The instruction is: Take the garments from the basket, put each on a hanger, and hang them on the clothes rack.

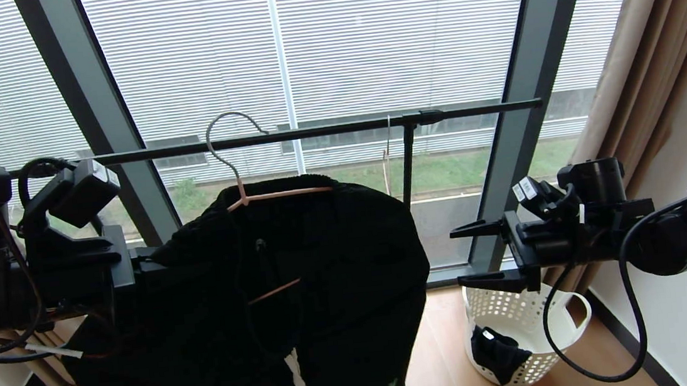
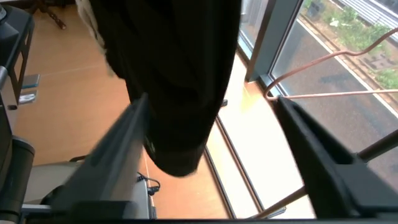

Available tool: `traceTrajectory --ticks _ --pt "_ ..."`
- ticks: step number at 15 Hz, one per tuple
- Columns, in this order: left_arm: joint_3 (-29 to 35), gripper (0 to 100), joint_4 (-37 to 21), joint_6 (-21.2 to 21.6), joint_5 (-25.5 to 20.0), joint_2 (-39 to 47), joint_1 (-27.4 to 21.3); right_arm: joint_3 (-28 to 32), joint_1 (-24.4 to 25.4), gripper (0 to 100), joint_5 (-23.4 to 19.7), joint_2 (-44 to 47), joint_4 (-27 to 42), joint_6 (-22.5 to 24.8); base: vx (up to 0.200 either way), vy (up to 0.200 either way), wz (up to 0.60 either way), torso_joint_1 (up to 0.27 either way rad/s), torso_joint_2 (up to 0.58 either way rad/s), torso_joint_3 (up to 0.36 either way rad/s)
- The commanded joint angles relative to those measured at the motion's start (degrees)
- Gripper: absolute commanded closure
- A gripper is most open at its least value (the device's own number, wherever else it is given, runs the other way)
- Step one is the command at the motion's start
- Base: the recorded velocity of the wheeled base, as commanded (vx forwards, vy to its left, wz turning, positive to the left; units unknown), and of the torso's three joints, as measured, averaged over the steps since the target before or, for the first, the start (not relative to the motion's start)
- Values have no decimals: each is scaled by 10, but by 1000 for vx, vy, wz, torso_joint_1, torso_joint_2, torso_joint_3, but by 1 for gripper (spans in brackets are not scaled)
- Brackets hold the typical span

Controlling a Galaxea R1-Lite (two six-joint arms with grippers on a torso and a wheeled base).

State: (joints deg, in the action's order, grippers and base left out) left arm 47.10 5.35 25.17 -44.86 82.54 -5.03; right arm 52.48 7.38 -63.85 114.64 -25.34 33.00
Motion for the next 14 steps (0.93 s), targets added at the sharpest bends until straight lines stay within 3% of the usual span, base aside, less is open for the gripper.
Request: traceTrajectory --ticks 1,3,6,8,13,14 --pt "-12 100 0 1 -1 -3 14 -2 0 0 0 -3 0 3 0 0 0 0 0 0" --pt "-24 100 1 2 0 -2 30 2 0 0 15 -4 0 2 0 0 0 0 0 0" --pt "-29 100 1 1 0 -2 59 10 8 0 83 -9 -1 -19 0 0 0 0 0 0" --pt "-26 100 1 -2 0 1 75 14 25 0 106 -27 -2 -82 0 0 0 0 0 0" --pt "4 100 1 -47 14 24 72 32 42 0 158 -42 -3 -152 0 0 0 0 0 0" --pt "33 100 0 -79 50 46 52 48 57 0 209 -43 -2 -198 0 0 0 0 0 0"
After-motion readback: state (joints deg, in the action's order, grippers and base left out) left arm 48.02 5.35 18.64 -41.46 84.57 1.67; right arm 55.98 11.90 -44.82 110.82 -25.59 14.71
